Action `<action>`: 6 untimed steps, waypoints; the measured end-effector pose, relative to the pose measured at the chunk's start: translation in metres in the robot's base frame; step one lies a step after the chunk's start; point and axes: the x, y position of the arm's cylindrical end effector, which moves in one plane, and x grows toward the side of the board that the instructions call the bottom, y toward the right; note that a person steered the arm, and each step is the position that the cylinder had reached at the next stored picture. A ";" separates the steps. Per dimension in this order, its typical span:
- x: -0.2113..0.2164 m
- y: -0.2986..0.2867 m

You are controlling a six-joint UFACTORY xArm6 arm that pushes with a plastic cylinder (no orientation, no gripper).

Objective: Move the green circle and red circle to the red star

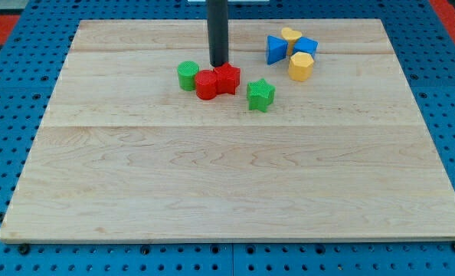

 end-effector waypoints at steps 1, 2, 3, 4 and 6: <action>0.008 0.008; 0.051 0.008; -0.004 -0.020; -0.003 -0.085; 0.053 -0.039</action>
